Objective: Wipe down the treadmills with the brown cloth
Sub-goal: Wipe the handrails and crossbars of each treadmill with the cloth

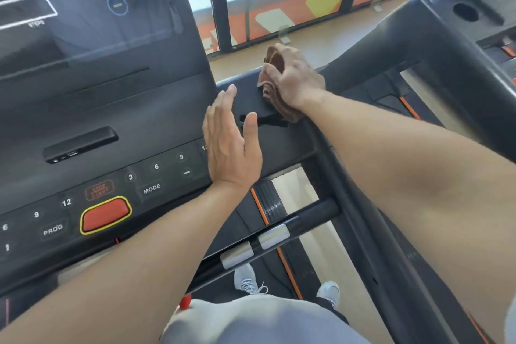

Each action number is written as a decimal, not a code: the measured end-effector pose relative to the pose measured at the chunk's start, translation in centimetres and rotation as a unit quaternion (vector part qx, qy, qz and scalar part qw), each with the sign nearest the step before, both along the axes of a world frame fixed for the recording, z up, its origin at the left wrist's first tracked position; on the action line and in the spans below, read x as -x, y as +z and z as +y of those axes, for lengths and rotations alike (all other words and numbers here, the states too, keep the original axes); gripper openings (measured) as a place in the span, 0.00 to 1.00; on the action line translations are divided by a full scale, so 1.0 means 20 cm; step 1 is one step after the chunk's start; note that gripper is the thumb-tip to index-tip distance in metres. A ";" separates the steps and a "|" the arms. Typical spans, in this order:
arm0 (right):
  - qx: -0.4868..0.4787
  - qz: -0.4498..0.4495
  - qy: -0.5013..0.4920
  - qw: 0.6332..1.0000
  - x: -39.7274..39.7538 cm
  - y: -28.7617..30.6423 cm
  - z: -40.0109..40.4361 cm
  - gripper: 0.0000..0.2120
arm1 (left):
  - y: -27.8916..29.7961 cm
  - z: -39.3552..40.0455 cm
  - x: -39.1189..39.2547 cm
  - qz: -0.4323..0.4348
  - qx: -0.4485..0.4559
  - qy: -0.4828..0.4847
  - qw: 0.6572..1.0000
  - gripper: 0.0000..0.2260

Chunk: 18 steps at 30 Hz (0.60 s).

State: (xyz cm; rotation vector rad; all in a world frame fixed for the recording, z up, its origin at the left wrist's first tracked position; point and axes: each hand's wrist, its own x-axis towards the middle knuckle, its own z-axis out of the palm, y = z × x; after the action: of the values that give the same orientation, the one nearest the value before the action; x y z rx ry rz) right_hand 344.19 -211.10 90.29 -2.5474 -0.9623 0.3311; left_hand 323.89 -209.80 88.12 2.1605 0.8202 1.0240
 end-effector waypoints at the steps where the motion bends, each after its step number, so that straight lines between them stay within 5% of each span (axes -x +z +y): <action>1: -0.004 0.026 -0.021 0.999 0.00 0.00 -0.05 0.33 | 0.00 0.00 0.01 -0.015 -0.004 -0.006 1.000 0.34; 6: -0.021 0.111 -0.060 0.992 0.05 -0.02 -0.27 0.41 | 0.00 0.00 0.01 -0.021 0.002 -0.013 1.000 0.33; 12: -0.049 0.239 -0.047 0.969 0.10 -0.03 -0.54 0.46 | -0.01 -0.01 0.00 0.072 -0.078 -0.068 0.992 0.30; 15: -0.038 0.221 -0.059 0.973 0.16 -0.06 -0.60 0.50 | -0.04 -0.01 0.00 0.114 -0.147 -0.107 0.977 0.26; 18: -0.009 0.130 -0.085 0.988 0.26 -0.07 -0.65 0.49 | -0.03 -0.01 0.00 0.102 -0.120 -0.117 0.980 0.25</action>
State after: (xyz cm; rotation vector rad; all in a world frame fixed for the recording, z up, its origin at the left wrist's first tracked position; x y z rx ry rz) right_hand 339.06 -224.05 88.86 -2.4714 -0.6442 0.5833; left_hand 323.86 -209.91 87.44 2.5299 0.5328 0.8265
